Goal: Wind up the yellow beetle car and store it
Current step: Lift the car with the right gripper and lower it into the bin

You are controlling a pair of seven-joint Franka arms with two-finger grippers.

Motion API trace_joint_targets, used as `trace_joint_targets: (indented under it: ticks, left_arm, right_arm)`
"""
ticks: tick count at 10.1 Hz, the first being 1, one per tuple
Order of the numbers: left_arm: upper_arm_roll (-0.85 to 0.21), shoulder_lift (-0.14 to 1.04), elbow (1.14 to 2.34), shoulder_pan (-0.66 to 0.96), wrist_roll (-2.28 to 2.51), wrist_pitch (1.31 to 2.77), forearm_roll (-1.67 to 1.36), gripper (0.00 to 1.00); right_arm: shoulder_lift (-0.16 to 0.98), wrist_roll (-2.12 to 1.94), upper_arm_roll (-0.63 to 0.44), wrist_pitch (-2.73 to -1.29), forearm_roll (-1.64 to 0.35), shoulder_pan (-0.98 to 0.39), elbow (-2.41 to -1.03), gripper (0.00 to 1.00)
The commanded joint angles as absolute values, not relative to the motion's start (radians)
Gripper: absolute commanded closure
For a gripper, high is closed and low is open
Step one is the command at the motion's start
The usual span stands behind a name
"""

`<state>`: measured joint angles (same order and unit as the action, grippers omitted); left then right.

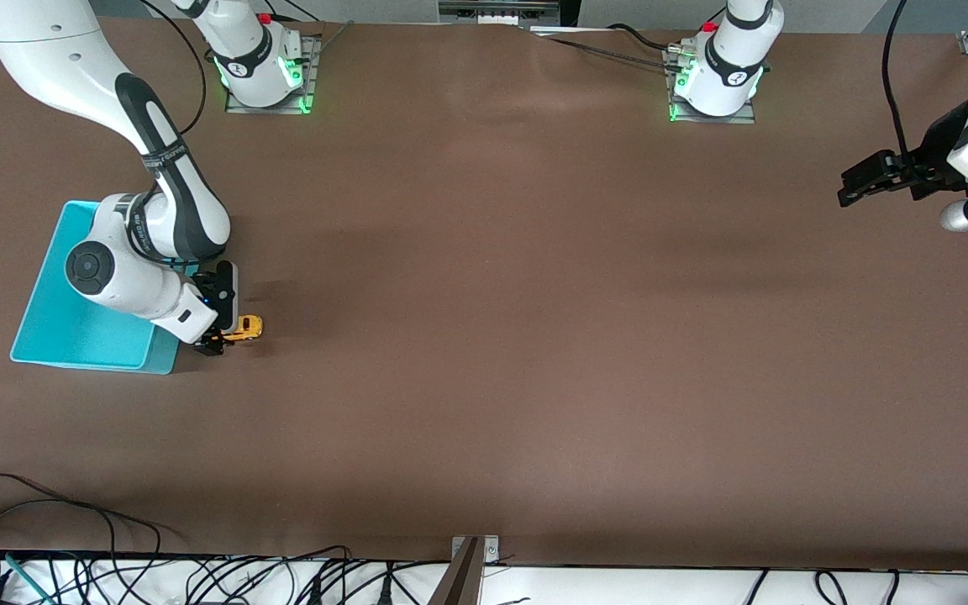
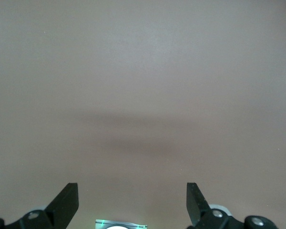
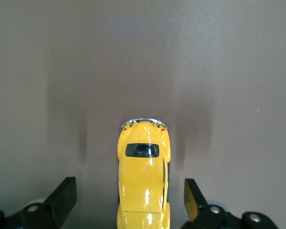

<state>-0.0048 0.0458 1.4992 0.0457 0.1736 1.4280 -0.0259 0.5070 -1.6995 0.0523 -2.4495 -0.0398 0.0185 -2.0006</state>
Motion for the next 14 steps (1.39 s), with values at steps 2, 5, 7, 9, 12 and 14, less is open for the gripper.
trace_joint_targets:
  ticks: [2, 5, 7, 9, 12, 14]
  left_arm:
    - [-0.025, 0.058, 1.462, 0.051, 0.167, 1.405, -0.043, 0.00]
    - [-0.025, 0.060, 1.462, 0.051, 0.164, 1.405, -0.041, 0.00]
    - [-0.023, 0.060, 1.462, 0.048, 0.161, 1.405, -0.041, 0.00]
    - [-0.021, 0.060, 1.462, 0.040, 0.160, 1.405, -0.041, 0.00]
    - [-0.023, 0.060, 1.462, 0.041, 0.160, 1.407, -0.041, 0.00]
    - [-0.020, 0.061, 1.462, 0.038, 0.160, 1.408, -0.041, 0.00]
  right_arm:
    - [0.525, -1.738, 0.061, -2.471, -0.066, 0.037, -1.985, 0.13]
    - [0.526, -1.738, 0.061, -2.474, -0.066, 0.037, -1.985, 0.15]
    - [0.525, -1.752, 0.061, -2.473, -0.066, 0.035, -1.985, 0.63]
    - [0.514, -1.756, 0.061, -2.470, -0.067, 0.034, -1.980, 1.00]
    - [0.431, -1.723, 0.061, -2.435, -0.069, 0.034, -1.974, 1.00]
    - [0.381, -1.663, 0.060, -2.241, -0.069, 0.034, -1.900, 1.00]
